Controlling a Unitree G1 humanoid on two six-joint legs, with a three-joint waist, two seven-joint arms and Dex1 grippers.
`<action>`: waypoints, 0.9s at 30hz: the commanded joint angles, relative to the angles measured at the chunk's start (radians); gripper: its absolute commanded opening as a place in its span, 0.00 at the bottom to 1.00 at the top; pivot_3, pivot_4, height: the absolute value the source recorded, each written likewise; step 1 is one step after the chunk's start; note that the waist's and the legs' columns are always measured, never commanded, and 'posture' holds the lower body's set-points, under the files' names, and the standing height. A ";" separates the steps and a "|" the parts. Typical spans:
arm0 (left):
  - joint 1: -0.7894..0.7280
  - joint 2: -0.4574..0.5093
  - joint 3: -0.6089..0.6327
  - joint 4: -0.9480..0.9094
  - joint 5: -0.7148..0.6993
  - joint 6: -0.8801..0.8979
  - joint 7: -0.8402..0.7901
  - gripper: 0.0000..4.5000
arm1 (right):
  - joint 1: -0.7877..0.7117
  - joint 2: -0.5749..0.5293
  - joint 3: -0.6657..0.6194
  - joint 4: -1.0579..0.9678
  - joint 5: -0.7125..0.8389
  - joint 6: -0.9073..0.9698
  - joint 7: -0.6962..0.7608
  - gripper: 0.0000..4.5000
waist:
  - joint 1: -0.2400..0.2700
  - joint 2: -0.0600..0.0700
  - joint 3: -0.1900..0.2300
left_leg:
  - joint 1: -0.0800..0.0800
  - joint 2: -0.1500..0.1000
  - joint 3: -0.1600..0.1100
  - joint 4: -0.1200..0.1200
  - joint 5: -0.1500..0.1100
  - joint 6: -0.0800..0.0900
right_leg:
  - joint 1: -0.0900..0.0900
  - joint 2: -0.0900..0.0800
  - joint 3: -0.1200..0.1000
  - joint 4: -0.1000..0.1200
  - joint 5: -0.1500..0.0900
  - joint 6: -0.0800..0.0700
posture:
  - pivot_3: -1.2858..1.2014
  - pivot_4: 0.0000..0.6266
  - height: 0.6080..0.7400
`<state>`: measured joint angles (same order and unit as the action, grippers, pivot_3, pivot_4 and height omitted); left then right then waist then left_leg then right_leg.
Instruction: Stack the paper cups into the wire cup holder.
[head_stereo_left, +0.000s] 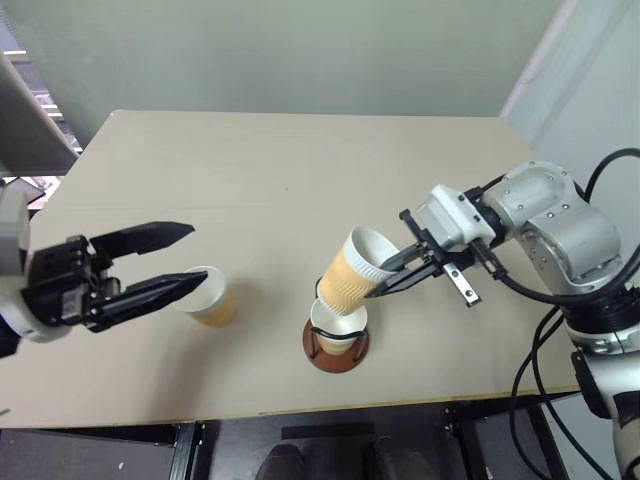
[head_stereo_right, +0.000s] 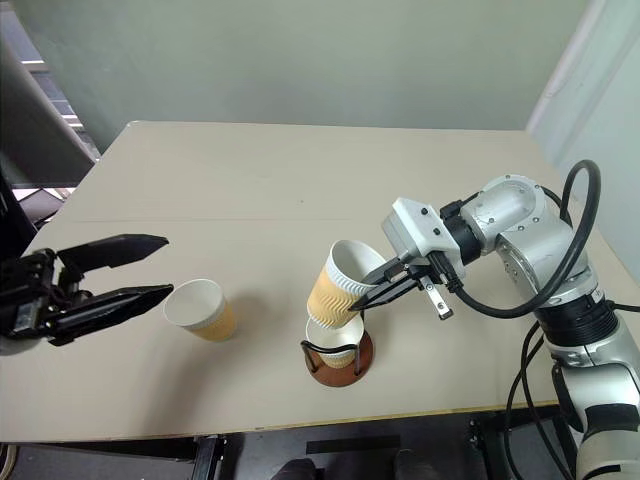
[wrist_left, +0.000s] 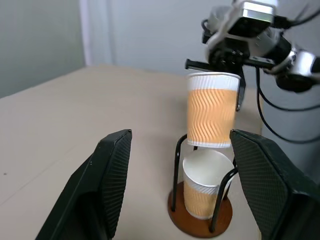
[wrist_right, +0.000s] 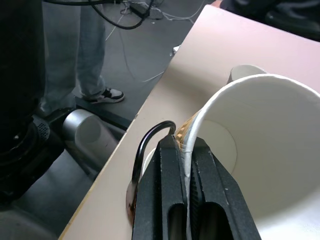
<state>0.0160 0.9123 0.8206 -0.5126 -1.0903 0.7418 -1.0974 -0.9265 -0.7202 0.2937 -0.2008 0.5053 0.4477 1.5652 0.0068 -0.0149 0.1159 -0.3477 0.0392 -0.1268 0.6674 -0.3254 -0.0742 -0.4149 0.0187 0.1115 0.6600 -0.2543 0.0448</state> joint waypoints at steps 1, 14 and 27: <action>0.058 -0.048 -0.012 -0.080 0.017 -0.053 0.022 0.75 | 0.003 -0.004 -0.013 -0.031 0.000 -0.013 0.013 0.01 | 0.000 0.000 0.000 | 0.000 0.000 0.000 0.000 0.000 0.000 | 0.000 0.000 0.000 0.000 0.000 0.000 | 0.52 0.24 1.00; 0.138 -0.083 -0.066 -0.123 0.039 -0.135 0.060 0.75 | 0.020 0.021 0.042 -0.039 -0.069 -0.056 0.016 0.01 | 0.000 0.000 0.000 | 0.001 0.001 0.002 0.001 0.000 0.000 | 0.001 0.002 0.000 0.001 0.000 0.000 | 0.52 0.24 1.00; 0.112 -0.038 -0.098 -0.120 0.020 -0.119 0.100 0.75 | 0.049 0.036 0.078 -0.033 -0.173 -0.129 0.001 0.01 | 0.000 0.000 0.000 | 0.001 0.001 0.001 0.001 0.000 0.000 | 0.001 0.002 0.000 0.001 0.000 0.000 | 0.52 0.24 1.00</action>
<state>0.1378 0.8591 0.7208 -0.6114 -1.0456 0.6291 -1.0003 -0.8741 -0.6825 0.3756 -0.2129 0.3424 0.3349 1.5752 0.0069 -0.0151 0.1158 -0.3470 0.0399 -0.1258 0.6682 -0.3254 -0.0743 -0.4140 0.0205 0.1115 0.6610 -0.2543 0.0451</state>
